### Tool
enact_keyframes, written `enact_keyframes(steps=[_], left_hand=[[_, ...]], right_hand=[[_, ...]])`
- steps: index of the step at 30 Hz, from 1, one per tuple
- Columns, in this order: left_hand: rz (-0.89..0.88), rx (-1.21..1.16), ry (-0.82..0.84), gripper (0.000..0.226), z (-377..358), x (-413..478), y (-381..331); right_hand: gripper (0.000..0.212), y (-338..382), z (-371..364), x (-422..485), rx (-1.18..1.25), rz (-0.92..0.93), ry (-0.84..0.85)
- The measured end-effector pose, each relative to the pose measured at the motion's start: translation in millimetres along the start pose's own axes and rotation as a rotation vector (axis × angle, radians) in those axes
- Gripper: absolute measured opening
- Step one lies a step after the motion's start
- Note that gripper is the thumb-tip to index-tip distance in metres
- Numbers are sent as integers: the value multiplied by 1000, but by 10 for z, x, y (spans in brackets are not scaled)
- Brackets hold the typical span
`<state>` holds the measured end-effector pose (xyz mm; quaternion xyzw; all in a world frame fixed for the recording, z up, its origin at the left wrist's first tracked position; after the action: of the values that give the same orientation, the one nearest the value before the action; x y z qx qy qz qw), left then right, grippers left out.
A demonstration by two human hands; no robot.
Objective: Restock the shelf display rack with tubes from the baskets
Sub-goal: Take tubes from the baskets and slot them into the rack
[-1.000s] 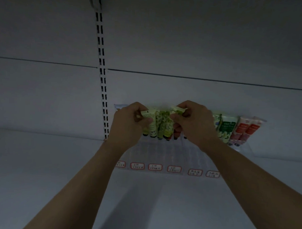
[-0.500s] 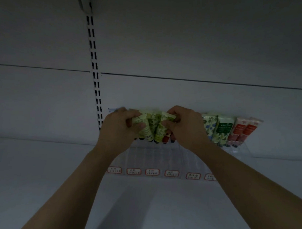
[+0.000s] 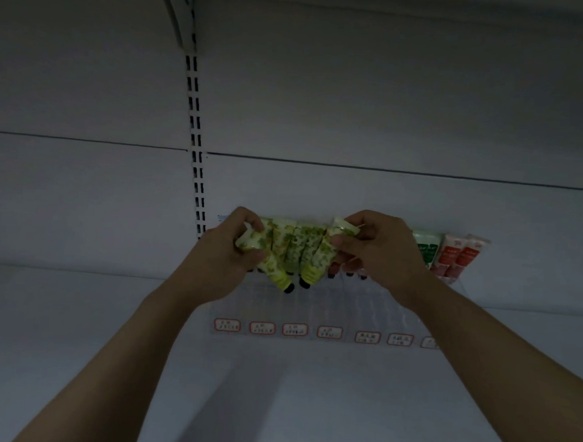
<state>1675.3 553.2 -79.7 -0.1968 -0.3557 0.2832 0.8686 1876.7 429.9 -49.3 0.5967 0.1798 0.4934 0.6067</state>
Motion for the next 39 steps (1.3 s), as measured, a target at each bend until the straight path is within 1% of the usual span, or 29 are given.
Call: enact_keyframes(steps=[3,5,10,15,17,20,24,28,33,36,39], left_hand=[[26,-112,2,30,89,-47,-13],[39,-153,2,35,123,-67,1],[62,6,4,17,177,-87,131],[103,5,-169,14,257,-89,139],[129,-24,-210,15,284,-74,131],[139,-67,-222,18,245,-41,134],[146,-112,-284,15,112,42,100],[101,-52,-383,16,-25,98,11],[87,-15,-380,15,-169,161,-41],[100,-32,-351,14,-196,196,-12],[121,43,-300,19,-219,210,59]], right_hand=[[7,42,23,-60,49,-27,2],[9,54,36,-83,37,-23,2],[12,94,31,-113,-36,-25,10],[23,45,-19,-83,-135,-1,-11],[23,7,-37,-57,-204,20,-13],[17,-24,-57,-25,-280,46,-32],[13,-42,-99,30,-357,105,-57],[17,-94,-162,128,-393,160,-59],[21,-135,-224,286,-388,181,-71],[19,-177,-231,350,-400,194,-85],[16,-220,-229,338,-413,201,-93]])
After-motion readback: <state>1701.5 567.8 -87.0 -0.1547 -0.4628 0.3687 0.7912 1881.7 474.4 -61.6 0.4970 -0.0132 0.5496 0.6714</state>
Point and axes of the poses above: each hand's wrist, its own x-axis towards the middle knuckle, its own z-axis out of the back of the hand, y = z × x, the point moved 1 cm from there along x, towards the middle knuckle, and after that the axes turned 8 degrees about x, right-handed, at the moved point
